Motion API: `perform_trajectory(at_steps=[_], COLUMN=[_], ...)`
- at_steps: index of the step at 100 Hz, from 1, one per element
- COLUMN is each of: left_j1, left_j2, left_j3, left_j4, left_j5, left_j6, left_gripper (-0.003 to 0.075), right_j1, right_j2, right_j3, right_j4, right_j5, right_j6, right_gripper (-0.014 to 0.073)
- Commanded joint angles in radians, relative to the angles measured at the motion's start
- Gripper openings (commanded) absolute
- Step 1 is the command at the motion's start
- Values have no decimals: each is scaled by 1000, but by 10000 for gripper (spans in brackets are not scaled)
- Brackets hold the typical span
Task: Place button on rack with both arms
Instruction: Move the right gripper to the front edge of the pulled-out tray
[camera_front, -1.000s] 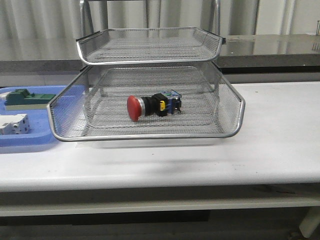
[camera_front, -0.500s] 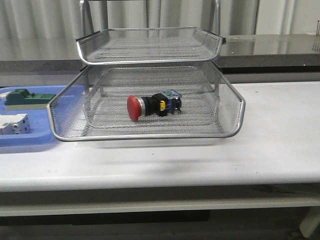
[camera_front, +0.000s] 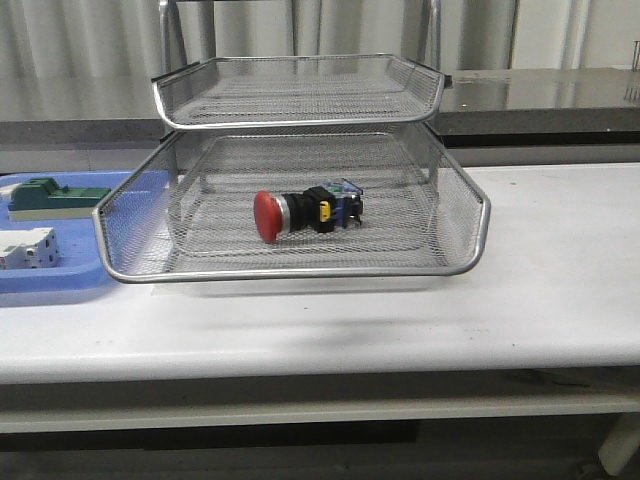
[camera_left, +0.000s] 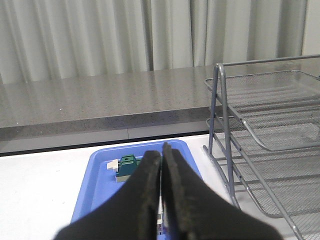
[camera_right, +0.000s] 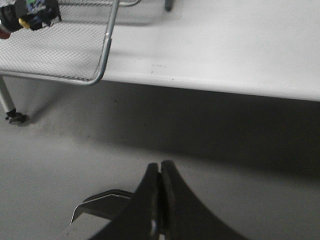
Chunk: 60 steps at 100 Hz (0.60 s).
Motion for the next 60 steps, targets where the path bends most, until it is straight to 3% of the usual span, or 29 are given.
perform_trajectory(at_steps=[1, 60], left_j1=[0, 0], left_j2=[7, 7], left_j3=[-24, -24], left_j4=[-14, -14], left_j5=[-72, -72], left_j6=[-9, -9], left_gripper=[4, 4], right_j1=[43, 417], right_j2=[67, 505], right_j3=[-31, -144], right_j4=[43, 37], right_j5=[-75, -270], right_j6=[-28, -28], right_gripper=[-66, -66])
